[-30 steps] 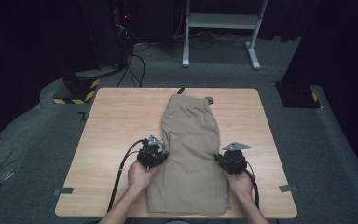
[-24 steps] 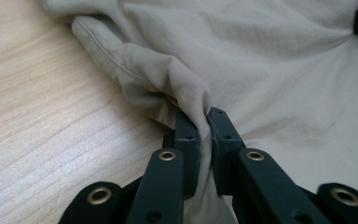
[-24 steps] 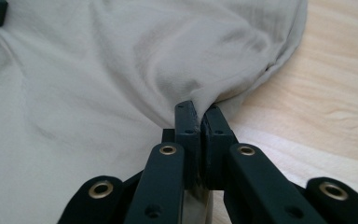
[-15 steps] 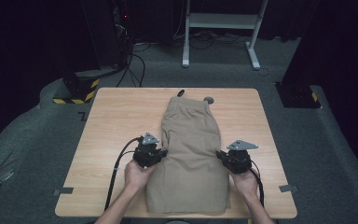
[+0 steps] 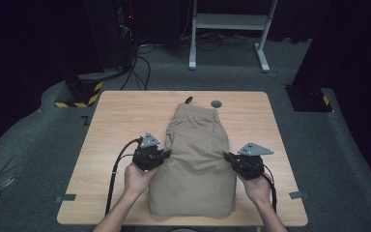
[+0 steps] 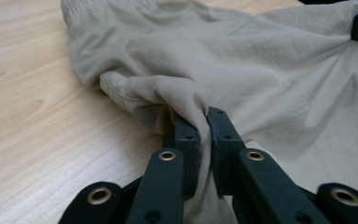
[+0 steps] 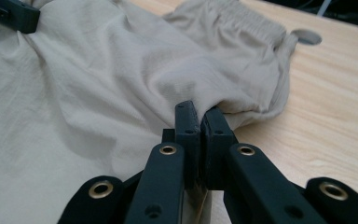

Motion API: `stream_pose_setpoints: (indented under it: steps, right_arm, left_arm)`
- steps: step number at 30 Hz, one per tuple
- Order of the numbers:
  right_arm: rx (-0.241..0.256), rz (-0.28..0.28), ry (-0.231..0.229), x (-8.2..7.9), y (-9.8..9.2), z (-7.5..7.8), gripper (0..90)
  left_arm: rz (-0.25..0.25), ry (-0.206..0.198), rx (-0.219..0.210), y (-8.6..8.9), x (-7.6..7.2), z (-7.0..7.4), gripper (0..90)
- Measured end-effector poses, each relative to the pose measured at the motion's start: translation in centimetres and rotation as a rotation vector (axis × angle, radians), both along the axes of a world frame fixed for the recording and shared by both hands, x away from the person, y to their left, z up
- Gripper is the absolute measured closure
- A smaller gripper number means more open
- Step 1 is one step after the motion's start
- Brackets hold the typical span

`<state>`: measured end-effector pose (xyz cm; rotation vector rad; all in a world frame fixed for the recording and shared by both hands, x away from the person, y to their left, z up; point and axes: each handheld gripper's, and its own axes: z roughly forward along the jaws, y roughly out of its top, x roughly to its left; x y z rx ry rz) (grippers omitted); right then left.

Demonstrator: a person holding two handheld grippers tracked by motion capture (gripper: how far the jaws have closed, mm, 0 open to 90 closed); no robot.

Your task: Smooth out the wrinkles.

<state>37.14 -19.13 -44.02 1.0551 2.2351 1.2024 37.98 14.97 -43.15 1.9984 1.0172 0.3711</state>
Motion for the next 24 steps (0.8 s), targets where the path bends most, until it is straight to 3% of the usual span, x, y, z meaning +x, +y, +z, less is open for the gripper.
stream_pose_setpoints:
  steps: [10,16,24]
  right_arm:
    - [0.019,0.012,-0.071,-1.1,-0.4,1.9,87.0]
    - [-0.002,0.025,-0.120,-2.2,-0.5,3.0,87.0]
    - [0.001,0.037,-0.155,-3.4,-1.0,4.2,87.0]
  left_arm:
    - [-0.001,-0.069,-0.016,0.1,-1.3,2.2,84.2]
    - [-0.015,-0.111,-0.013,0.1,-2.4,3.5,84.2]
    - [-0.041,-0.107,-0.048,0.2,-3.3,4.7,84.2]
